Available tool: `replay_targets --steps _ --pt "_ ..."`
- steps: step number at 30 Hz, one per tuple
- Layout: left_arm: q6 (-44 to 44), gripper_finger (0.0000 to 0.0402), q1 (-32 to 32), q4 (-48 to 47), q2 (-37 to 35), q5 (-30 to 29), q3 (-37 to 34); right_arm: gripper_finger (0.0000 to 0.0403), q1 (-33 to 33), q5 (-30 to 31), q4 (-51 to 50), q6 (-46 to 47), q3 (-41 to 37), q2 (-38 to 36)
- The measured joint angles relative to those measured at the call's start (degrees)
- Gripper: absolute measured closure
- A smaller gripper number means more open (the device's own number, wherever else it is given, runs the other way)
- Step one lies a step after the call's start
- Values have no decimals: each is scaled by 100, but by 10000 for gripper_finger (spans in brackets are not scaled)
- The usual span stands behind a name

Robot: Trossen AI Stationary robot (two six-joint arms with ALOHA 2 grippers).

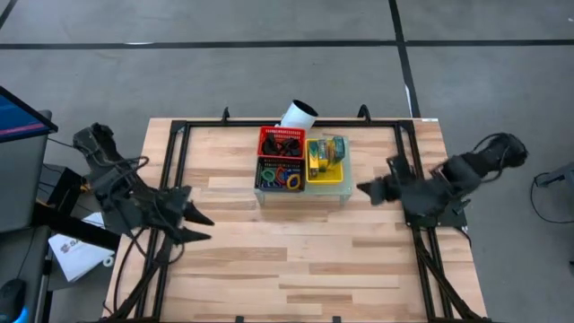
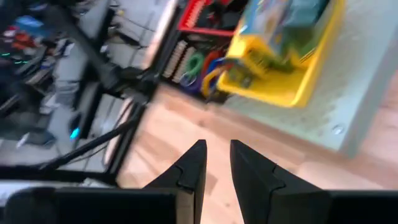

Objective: Pick & Place Office Desk Supplies
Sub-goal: Return to Home Position

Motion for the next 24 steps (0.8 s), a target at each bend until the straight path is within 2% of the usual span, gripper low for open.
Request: replay_targets --steps 2,4,7,9,12,18,21,24 --pt "31 238 -86 100 -252 -142 -369 333 550 504 -1 309 0 88" --pt "293 238 32 589 -448 -255 -890 333 963 968 -15 688 0 234" --pt "1102 238 619 2086 -611 -252 -1710 333 1410 1494 -20 1266 -2 454" --pt "1673 238 1211 3205 -729 57 -2133 333 1590 1722 -23 1566 -2 612" --pt "2202 238 2235 3867 -924 856 -2535 333 1699 1839 -21 1879 -2 837" --pt "2659 238 4309 3339 -1523 2941 -2614 333 1694 1925 65 2326 -2 1244" --pt "2882 238 4906 2721 -2065 3494 -2642 333 1697 2036 250 2464 -2 1450" --pt "2848 238 5131 2705 -2712 3828 -3031 333 1699 2133 620 2450 -2 1661"
